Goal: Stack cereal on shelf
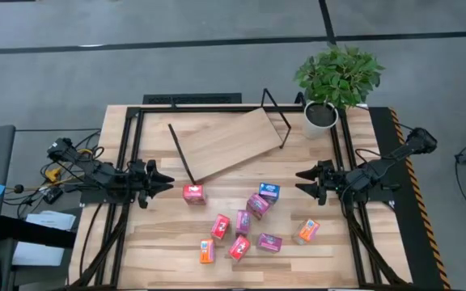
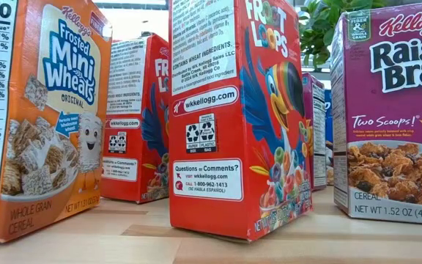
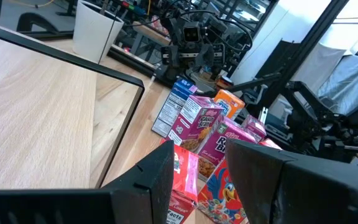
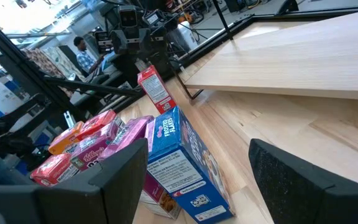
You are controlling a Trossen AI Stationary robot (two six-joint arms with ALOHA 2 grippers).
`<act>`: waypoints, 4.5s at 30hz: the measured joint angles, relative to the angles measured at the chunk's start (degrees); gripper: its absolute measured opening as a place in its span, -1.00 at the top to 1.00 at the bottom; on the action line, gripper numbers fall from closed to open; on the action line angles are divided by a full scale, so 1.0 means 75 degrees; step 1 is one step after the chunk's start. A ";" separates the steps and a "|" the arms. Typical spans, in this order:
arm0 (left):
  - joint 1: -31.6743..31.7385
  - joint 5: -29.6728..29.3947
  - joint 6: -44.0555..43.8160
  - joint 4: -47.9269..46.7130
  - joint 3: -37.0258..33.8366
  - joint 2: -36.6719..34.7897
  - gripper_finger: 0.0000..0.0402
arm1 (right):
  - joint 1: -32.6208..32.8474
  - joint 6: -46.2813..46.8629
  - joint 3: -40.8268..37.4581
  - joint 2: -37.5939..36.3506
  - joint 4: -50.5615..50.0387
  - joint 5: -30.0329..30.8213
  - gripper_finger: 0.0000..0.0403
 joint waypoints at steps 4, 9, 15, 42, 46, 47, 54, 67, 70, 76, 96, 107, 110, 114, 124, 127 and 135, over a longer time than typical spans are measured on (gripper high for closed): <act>-0.0001 0.0000 -0.0001 0.0002 0.0000 0.0001 0.33 | 0.0000 0.0000 0.0000 0.0002 0.0000 0.0000 -0.52; 0.0000 0.0000 0.0000 0.0003 0.0000 0.0002 0.33 | 0.0000 0.0000 0.0000 -0.0001 0.0000 0.0000 -0.52; 0.0000 0.0000 -0.0003 0.0000 0.0000 -0.0001 0.33 | 0.0000 0.0000 0.0000 -0.0001 0.0000 0.0000 -0.52; 0.0000 -0.2564 -0.2358 0.0359 -0.0003 0.0002 0.33 | -0.0015 0.0830 0.0000 -0.0001 0.0638 0.0020 -0.52; 0.0000 -0.2623 -0.2335 0.1192 -0.0003 0.0002 0.33 | -0.0015 0.1119 0.0000 -0.0001 0.0621 0.0021 -0.52; 0.0000 -0.2639 -0.2230 0.1426 -0.0003 0.0002 0.33 | -0.0018 0.1128 0.0000 -0.0001 0.0623 0.0033 -0.52; 0.0000 -0.2752 -0.1742 0.3211 -0.0003 0.0002 0.33 | -0.0302 0.1181 0.0003 -0.0001 0.0647 0.0377 -0.52; 0.0000 -0.2635 0.0202 0.5166 -0.0003 0.0002 0.33 | -0.0684 -0.1190 0.2004 0.0269 0.0387 -0.0473 -0.52; 0.0000 -0.2664 0.0639 0.5378 -0.0003 0.0002 0.33 | -0.0824 -0.2500 0.3312 0.1007 -0.0740 -0.0439 -0.52; 0.0000 -0.2824 0.1560 0.5472 0.0000 0.0001 0.32 | -0.0982 -0.2999 0.5979 0.3046 -0.3703 -0.0513 -0.53; 0.0000 -0.2926 0.2740 0.5265 0.0003 0.0002 -0.49 | -0.1799 -0.2323 0.8096 0.7909 -0.6653 -0.3166 -0.85; 0.0000 -0.2969 0.2556 0.4837 0.0006 -0.0001 -0.50 | -0.2197 -0.2573 0.8096 0.8940 -0.6198 -0.4161 -0.84; -0.0002 -0.2991 0.2527 0.4794 0.0006 0.0002 -0.50 | -0.2244 -0.2662 0.8096 0.9158 -0.6236 -0.4162 -0.84; -0.0003 -0.2999 0.2524 0.4791 0.0006 0.0002 -0.50 | -0.2288 -0.2848 0.8096 0.9379 -0.6243 -0.4156 -0.83; 0.0000 -0.3154 0.2504 0.4694 0.0006 0.0002 -0.50 | -0.2284 -0.3050 0.8107 0.9498 -0.6256 -0.4136 -0.44; -0.0001 -0.3225 0.2412 0.4582 0.0009 0.0000 -0.50 | -0.2306 -0.3071 0.8105 0.9504 -0.6323 -0.4135 -0.24; 0.0000 -0.3229 0.2188 0.4519 0.0009 0.0002 -0.50 | -0.2482 -0.3320 0.8105 0.9500 -0.6329 -0.4168 0.15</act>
